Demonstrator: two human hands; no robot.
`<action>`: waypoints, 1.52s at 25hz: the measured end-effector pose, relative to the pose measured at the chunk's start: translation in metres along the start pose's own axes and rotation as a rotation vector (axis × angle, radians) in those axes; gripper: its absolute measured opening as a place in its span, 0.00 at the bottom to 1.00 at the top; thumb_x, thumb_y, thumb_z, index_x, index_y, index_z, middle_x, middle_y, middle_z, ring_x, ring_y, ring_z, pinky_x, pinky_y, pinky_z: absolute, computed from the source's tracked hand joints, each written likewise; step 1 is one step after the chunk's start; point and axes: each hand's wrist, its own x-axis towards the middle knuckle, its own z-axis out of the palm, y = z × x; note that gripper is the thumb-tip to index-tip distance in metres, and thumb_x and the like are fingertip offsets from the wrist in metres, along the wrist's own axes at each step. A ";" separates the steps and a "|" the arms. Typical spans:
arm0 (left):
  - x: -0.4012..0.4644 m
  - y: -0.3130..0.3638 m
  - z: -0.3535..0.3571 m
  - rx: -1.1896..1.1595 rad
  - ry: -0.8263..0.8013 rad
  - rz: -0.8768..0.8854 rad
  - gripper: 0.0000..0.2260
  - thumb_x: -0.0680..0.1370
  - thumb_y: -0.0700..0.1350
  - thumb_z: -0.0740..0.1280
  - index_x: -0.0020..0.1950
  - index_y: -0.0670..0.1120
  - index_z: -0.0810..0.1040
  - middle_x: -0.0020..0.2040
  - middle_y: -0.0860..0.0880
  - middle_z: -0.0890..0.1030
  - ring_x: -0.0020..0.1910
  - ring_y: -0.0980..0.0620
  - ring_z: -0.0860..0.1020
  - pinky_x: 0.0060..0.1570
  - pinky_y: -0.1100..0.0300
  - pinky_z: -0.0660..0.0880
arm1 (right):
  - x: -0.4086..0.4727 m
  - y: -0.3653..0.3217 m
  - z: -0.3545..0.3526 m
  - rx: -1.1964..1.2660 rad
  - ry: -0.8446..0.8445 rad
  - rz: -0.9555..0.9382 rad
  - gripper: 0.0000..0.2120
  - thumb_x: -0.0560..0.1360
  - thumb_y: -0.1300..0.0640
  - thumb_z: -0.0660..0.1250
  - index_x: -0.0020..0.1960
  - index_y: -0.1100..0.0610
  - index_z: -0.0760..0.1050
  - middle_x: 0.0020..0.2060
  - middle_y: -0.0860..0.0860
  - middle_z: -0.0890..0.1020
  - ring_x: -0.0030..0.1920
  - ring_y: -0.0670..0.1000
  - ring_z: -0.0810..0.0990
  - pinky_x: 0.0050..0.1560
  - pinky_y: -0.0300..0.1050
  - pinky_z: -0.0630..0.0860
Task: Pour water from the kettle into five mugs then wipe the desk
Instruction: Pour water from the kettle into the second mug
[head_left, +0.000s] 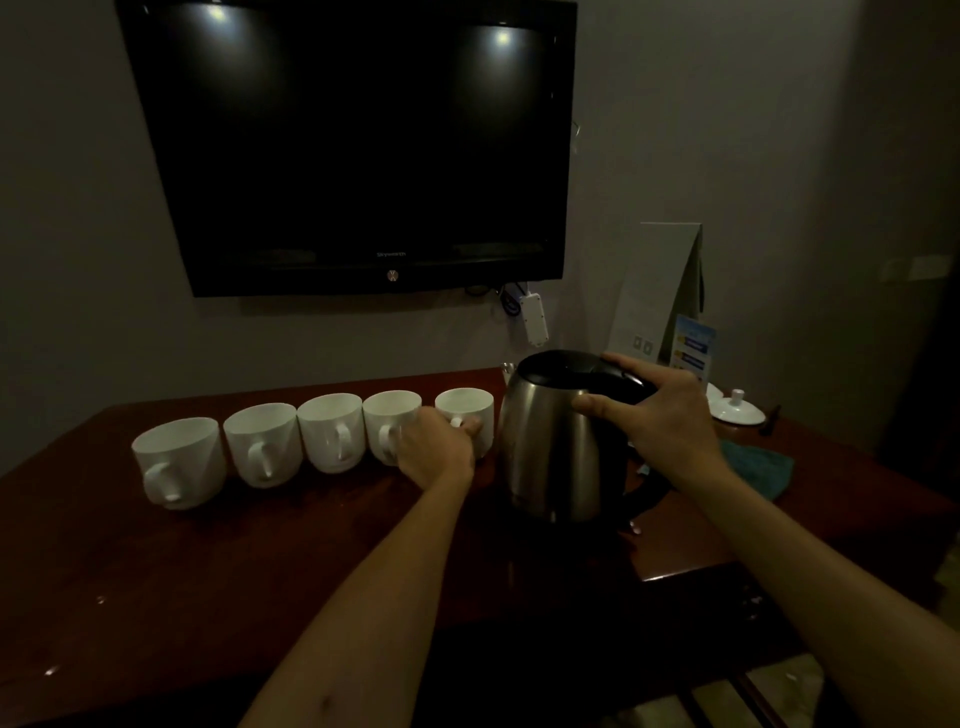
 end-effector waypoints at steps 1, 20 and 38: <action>-0.001 0.001 0.000 -0.004 -0.006 -0.005 0.16 0.74 0.53 0.74 0.55 0.42 0.81 0.51 0.45 0.81 0.52 0.47 0.77 0.45 0.56 0.74 | 0.000 0.001 0.001 0.003 0.001 0.004 0.33 0.63 0.43 0.76 0.66 0.52 0.77 0.57 0.50 0.82 0.58 0.50 0.79 0.57 0.47 0.78; 0.003 -0.055 -0.057 -0.204 0.036 -0.107 0.19 0.79 0.49 0.69 0.68 0.47 0.71 0.61 0.47 0.79 0.60 0.47 0.78 0.49 0.56 0.67 | -0.001 -0.010 -0.003 0.013 -0.037 0.094 0.46 0.54 0.31 0.73 0.67 0.53 0.76 0.60 0.54 0.82 0.61 0.54 0.79 0.61 0.59 0.78; -0.012 -0.068 -0.084 -0.079 -0.065 0.036 0.19 0.72 0.57 0.75 0.58 0.49 0.81 0.54 0.49 0.83 0.56 0.48 0.79 0.45 0.53 0.71 | 0.004 -0.012 -0.007 0.096 -0.127 0.173 0.43 0.58 0.42 0.76 0.71 0.54 0.72 0.63 0.56 0.79 0.63 0.54 0.77 0.61 0.50 0.77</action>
